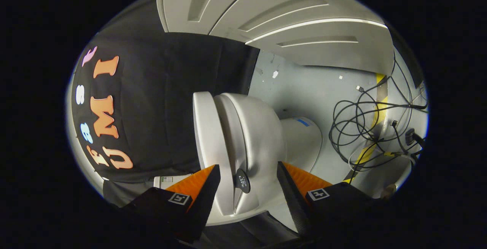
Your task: Open the toilet lid.
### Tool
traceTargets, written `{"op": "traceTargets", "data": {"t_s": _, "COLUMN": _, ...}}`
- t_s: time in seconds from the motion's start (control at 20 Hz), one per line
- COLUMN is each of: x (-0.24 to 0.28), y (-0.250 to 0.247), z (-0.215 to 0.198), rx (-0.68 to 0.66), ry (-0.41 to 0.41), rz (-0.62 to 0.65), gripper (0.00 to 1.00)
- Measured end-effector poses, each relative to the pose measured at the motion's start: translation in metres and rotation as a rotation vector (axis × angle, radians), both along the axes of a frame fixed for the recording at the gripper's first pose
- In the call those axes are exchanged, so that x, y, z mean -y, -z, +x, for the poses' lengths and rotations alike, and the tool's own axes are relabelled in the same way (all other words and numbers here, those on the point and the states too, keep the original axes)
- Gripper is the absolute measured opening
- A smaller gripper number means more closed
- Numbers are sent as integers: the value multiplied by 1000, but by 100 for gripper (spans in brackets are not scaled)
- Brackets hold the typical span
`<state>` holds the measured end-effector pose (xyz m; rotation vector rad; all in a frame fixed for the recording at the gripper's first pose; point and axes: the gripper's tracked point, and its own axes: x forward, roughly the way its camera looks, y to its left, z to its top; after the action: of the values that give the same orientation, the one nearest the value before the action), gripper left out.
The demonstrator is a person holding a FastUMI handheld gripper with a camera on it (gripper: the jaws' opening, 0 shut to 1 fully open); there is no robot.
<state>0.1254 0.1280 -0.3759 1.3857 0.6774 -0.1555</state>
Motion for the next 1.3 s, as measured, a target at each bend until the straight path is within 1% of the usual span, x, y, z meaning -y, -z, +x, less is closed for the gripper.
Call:
{"op": "traceTargets", "data": {"t_s": 0.1, "x": -14, "y": -1, "z": 3, "rx": 9, "ry": -84, "rz": -62, "gripper": 87}}
{"op": "traceTargets", "data": {"t_s": 0.25, "x": -46, "y": -3, "z": 9, "rx": 28, "ry": -241, "rz": -113, "gripper": 72}}
{"op": "traceTargets", "data": {"t_s": 0.3, "x": -49, "y": 1, "z": 11, "rx": 22, "ry": -265, "rz": -141, "gripper": 68}}
{"op": "traceTargets", "data": {"t_s": 0.35, "x": -52, "y": 3, "z": 13, "rx": 19, "ry": -278, "rz": -146, "gripper": 66}}
{"op": "traceTargets", "data": {"t_s": 0.4, "x": -49, "y": 10, "z": 13, "rx": -13, "ry": -274, "rz": -159, "gripper": 57}}
{"op": "traceTargets", "data": {"t_s": 0.45, "x": -49, "y": 14, "z": 13, "rx": -25, "ry": -267, "rz": -139, "gripper": 48}}
{"op": "traceTargets", "data": {"t_s": 0.5, "x": -49, "y": 13, "z": 15, "rx": -21, "ry": -242, "rz": -106, "gripper": 39}}
{"op": "traceTargets", "data": {"t_s": 0.6, "x": -48, "y": 9, "z": 14, "rx": -7, "ry": -215, "rz": -63, "gripper": 28}}
{"op": "traceTargets", "data": {"t_s": 0.65, "x": -49, "y": 7, "z": 14, "rx": -4, "ry": -213, "rz": -61, "gripper": 24}}
{"op": "traceTargets", "data": {"t_s": 0.7, "x": -47, "y": 4, "z": 13, "rx": 16, "ry": -213, "rz": -58, "gripper": 22}}
{"op": "traceTargets", "data": {"t_s": 0.75, "x": -51, "y": 5, "z": 17, "rx": 29, "ry": -214, "rz": -51, "gripper": 14}}
{"op": "traceTargets", "data": {"t_s": 0.8, "x": -50, "y": 4, "z": 16, "rx": 33, "ry": -217, "rz": -56, "gripper": 10}}
{"op": "traceTargets", "data": {"t_s": 0.95, "x": -48, "y": 5, "z": 17, "rx": 36, "ry": -212, "rz": -70, "gripper": 8}}
{"op": "traceTargets", "data": {"t_s": 1.2, "x": -52, "y": 4, "z": 17, "rx": 31, "ry": -195, "rz": -1, "gripper": 8}}
{"op": "traceTargets", "data": {"t_s": 1.3, "x": -52, "y": 4, "z": 16, "rx": 33, "ry": -196, "rz": 5, "gripper": 8}}
